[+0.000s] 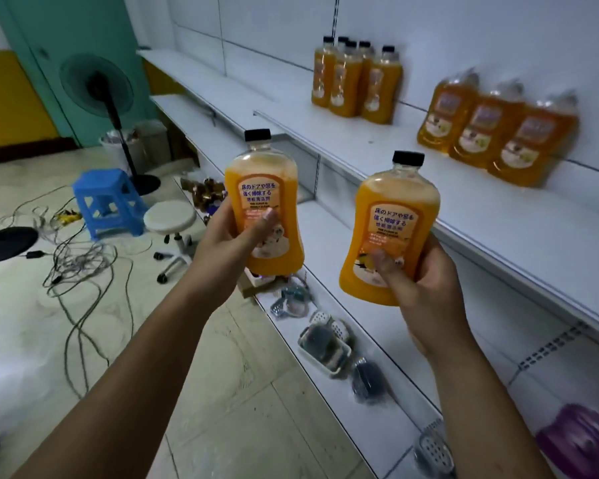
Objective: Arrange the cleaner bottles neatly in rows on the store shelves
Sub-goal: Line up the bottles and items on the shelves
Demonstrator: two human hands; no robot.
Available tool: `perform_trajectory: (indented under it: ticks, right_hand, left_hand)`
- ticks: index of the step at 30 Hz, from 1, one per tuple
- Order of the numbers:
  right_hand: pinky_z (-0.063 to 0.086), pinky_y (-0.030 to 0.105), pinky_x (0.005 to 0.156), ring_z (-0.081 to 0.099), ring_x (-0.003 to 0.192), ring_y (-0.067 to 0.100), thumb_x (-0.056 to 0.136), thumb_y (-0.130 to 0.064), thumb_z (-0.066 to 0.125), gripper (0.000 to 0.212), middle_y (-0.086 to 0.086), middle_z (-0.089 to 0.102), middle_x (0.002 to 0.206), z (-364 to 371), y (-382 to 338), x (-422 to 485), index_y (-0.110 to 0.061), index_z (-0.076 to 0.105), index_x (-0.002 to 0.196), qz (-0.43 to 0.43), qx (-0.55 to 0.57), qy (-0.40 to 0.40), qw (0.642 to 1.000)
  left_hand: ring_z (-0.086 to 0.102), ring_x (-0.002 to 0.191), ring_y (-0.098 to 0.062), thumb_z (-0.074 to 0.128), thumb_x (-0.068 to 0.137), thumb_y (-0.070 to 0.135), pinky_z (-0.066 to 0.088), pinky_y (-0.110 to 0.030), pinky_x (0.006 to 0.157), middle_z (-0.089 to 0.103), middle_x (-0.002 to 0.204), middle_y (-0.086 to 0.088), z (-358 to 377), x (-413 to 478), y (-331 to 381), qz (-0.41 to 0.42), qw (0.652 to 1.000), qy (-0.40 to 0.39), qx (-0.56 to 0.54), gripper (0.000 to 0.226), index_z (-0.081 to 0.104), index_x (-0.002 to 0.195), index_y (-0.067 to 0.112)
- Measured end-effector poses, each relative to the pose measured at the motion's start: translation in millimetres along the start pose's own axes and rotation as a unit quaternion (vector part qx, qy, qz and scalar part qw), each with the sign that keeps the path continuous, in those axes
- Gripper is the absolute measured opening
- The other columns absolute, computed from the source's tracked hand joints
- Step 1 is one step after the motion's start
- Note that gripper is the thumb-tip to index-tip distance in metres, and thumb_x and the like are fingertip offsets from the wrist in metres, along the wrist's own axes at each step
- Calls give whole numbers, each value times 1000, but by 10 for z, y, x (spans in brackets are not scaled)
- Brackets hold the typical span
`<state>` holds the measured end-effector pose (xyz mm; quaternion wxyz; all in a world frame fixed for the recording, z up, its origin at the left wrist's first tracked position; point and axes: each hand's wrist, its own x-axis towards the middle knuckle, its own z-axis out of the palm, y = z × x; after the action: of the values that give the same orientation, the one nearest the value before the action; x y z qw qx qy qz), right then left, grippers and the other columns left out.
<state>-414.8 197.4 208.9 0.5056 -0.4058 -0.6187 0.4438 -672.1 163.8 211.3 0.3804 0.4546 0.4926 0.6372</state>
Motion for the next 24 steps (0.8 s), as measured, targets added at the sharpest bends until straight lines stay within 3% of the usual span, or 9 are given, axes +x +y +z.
perform_trajectory:
  ticks: [4, 9, 13, 16, 19, 24]
  right_hand:
    - [57, 21, 80, 74, 102, 6, 80, -43, 77, 45, -12, 77, 110, 205, -16, 456, -27, 66, 120, -9, -5, 26, 1000]
    - [59, 29, 85, 75, 101, 7, 79, -44, 78, 45, -14, 78, 108, 416, 46, 1241, -28, 66, 120, -42, -11, 56, 998]
    - [61, 21, 81, 74, 101, 4, 79, -45, 78, 47, -18, 77, 110, 605, 54, 1931, -29, 66, 122, -68, -2, 74, 995]
    - [61, 27, 85, 74, 104, 5, 79, -45, 79, 48, -18, 77, 112, 726, 26, 2371, -30, 66, 123, -74, -1, 94, 993]
    - [63, 36, 88, 74, 105, 8, 79, -47, 80, 53, -14, 76, 116, 833, 19, 2734, -29, 66, 127, -77, -19, 121, 989]
    - [63, 36, 91, 73, 108, 6, 80, -47, 81, 59, -12, 74, 121, 1010, 115, 3247, -28, 63, 133, -75, -51, 171, 981]
  left_hand:
    - [75, 107, -14, 66, 88, 34, 62, -27, 80, 78, 112, 8, -162, 516, 36, 22, 1000, -13, 9, 40, 61, 128, 26]
    - [76, 104, -14, 68, 86, 32, 62, -26, 77, 79, 109, 9, -274, 1299, -10, 53, 998, -6, 30, 35, 64, 121, 29]
    - [76, 106, -18, 73, 85, 29, 63, -33, 85, 79, 112, 3, -351, 1989, 15, 82, 994, -4, 73, 39, 65, 123, 22]
    - [75, 110, -20, 75, 85, 32, 63, -36, 89, 78, 116, 1, -387, 2470, 70, 98, 991, 0, 89, 42, 64, 125, 24]
    - [76, 108, -18, 75, 84, 31, 63, -32, 87, 78, 115, 3, -373, 2896, 83, 110, 990, 1, 87, 39, 65, 122, 25]
    - [75, 105, -9, 77, 83, 33, 60, -20, 81, 78, 111, 12, -365, 3631, -33, 129, 987, -24, 89, 45, 64, 125, 23]
